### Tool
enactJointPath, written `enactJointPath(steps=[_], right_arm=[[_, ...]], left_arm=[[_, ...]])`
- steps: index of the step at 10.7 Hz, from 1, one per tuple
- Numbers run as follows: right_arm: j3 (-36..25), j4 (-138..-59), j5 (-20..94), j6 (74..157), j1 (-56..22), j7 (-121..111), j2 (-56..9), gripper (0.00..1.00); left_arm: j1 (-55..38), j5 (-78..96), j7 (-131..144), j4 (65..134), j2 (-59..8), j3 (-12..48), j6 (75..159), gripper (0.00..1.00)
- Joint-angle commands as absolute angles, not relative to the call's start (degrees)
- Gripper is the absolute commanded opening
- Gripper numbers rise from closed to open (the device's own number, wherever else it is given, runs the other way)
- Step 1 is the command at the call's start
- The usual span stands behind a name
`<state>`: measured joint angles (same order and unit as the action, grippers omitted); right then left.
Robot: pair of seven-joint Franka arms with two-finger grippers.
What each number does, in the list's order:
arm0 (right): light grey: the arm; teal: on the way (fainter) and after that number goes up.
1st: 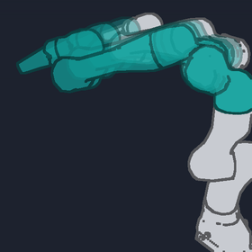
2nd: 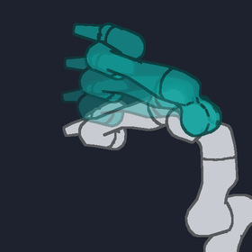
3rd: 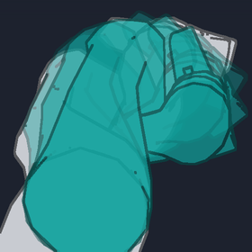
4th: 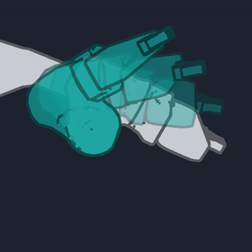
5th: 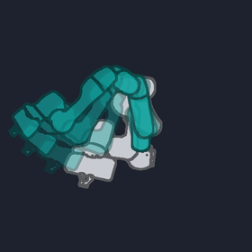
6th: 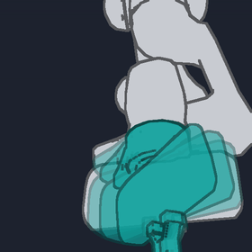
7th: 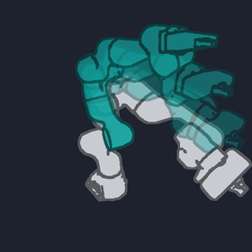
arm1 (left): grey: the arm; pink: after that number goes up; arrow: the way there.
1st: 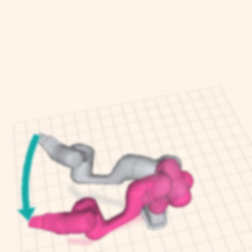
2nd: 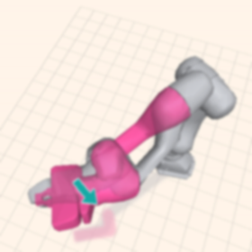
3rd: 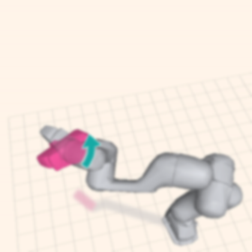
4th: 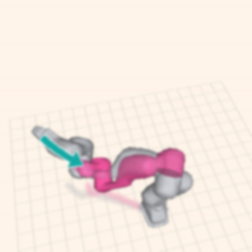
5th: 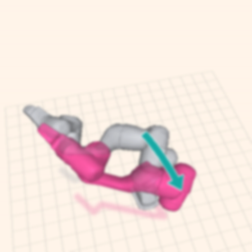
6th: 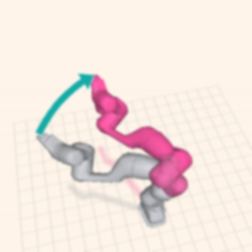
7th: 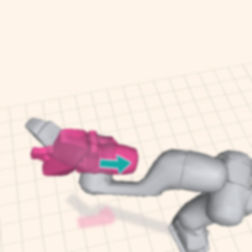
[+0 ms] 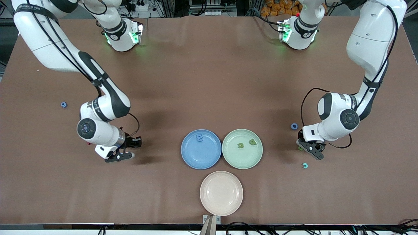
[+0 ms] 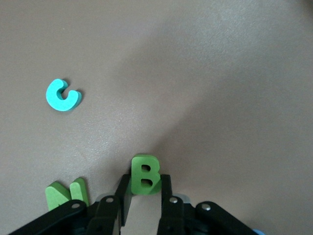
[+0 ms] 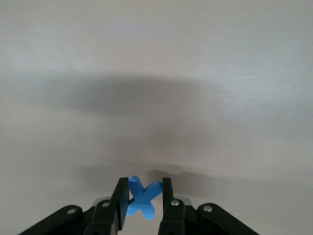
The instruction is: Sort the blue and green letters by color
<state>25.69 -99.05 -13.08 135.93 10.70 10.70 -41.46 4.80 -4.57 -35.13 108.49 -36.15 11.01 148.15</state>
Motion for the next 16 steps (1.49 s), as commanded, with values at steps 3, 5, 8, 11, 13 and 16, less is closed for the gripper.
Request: enactJointPath(steps=[3, 5, 8, 11, 13, 16], right_arm=[[27.42, -90.82, -7.94, 135.09, 0.21, 30.39, -43.32, 0.0], [27.33, -87.64, -0.65, 136.05, -2.45, 34.52, -45.34, 0.0], [27.25, -82.71, 6.15, 142.54, -6.93, 41.73, -48.86, 0.02], [23.83, -82.97, 4.49, 143.0, -9.57, 42.01, -48.69, 1.0], [22.68, -83.32, 1.16, 142.39, -10.28, 41.92, -48.43, 1.0], [21.62, -84.64, -7.1, 137.48, -9.49, 41.66, -47.37, 1.0]], left_arm=[[4.75, -5.45, -30.34, 108.73, -35.43, 11.34, 149.24, 0.05], [4.22, -5.1, -26.48, 107.06, -33.41, 11.34, 145.49, 0.02], [1.59, -4.48, -16.12, 105.03, -32.08, 11.43, 143.44, 0.01], [-4.37, -3.44, -2.17, 102.67, -32.34, 11.43, 143.44, 0.01], [-8.94, -0.98, 3.76, 101.08, -33.22, 10.9, 143.18, 0.01], [-14.05, 0.0, 14.29, 96.43, -35.15, 10.37, 138.7, 0.01]])
